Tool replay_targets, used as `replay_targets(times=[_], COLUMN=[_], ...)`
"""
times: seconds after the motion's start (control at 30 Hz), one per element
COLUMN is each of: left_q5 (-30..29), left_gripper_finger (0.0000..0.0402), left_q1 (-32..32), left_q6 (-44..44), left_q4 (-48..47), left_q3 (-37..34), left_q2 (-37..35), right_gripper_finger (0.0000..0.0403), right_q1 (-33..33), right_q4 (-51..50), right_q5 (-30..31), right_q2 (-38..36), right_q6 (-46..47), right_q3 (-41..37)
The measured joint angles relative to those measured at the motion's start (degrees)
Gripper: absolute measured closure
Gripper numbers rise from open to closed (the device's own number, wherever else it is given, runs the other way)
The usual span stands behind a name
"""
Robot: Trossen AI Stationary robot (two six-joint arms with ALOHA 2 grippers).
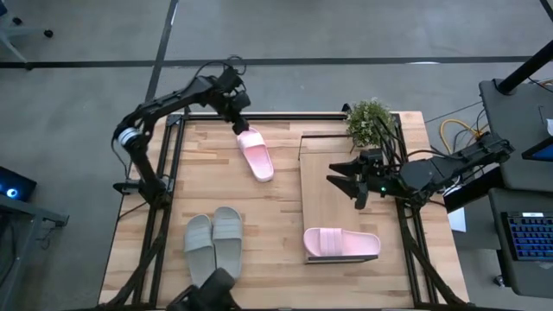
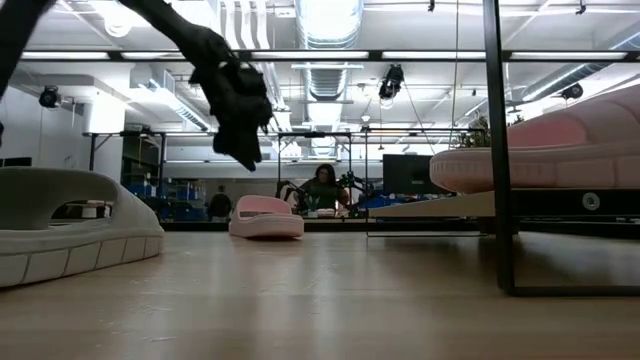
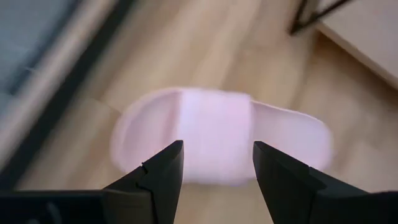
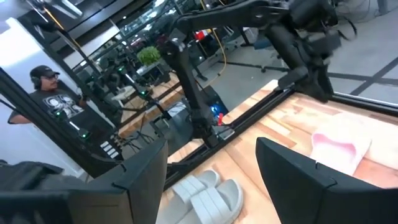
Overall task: Pick and place slides into the shelf
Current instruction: Put the pink slide on the shelf
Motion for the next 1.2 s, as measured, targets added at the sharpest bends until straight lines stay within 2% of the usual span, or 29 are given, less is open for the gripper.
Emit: replay_targets(times=[0.1,0.27,0.43,0.9,0.97,1.1,1.2], left_q5=[5.82,-0.88,-1.29,-1.05,0.13,6.66,7.59], left_gripper_finger=[0.0223,0.0223,0.0223,0.0223,0.0223,0.0223,0.0223], left_q1=[0.36,0.50,1.16,2.95,3.27,4.43,4.94], left_q6=[1.07,2.41,2.72,4.79,5.59,5.45,5.38], left_q4=[-4.97,-9.06,-10.20,-11.62,-11.67,-11.78,-11.96], left_q3=[2.89,7.33,10.30,10.02,10.02,9.97,9.97], left_q2=[4.40,9.77,12.09,15.85,16.65,18.56,19.44], right_gripper_finger=[0.0163,0.0162,0.0167,0.0165,0.0163,0.0165,0.0167], right_q1=[0.00,0.00,0.00,0.00,0.00,0.00,0.00], right_q4=[0.02,0.15,0.33,0.93,1.10,1.49,1.49], right_q5=[0.00,0.00,0.00,0.02,0.00,0.00,0.00], right_q2=[0.00,0.00,0.00,-0.02,-0.02,-0.02,-0.02], right_q6=[-0.16,0.15,0.55,0.76,0.77,0.78,0.78], right_q3=[0.00,0.00,0.00,0.00,0.00,0.00,0.00])
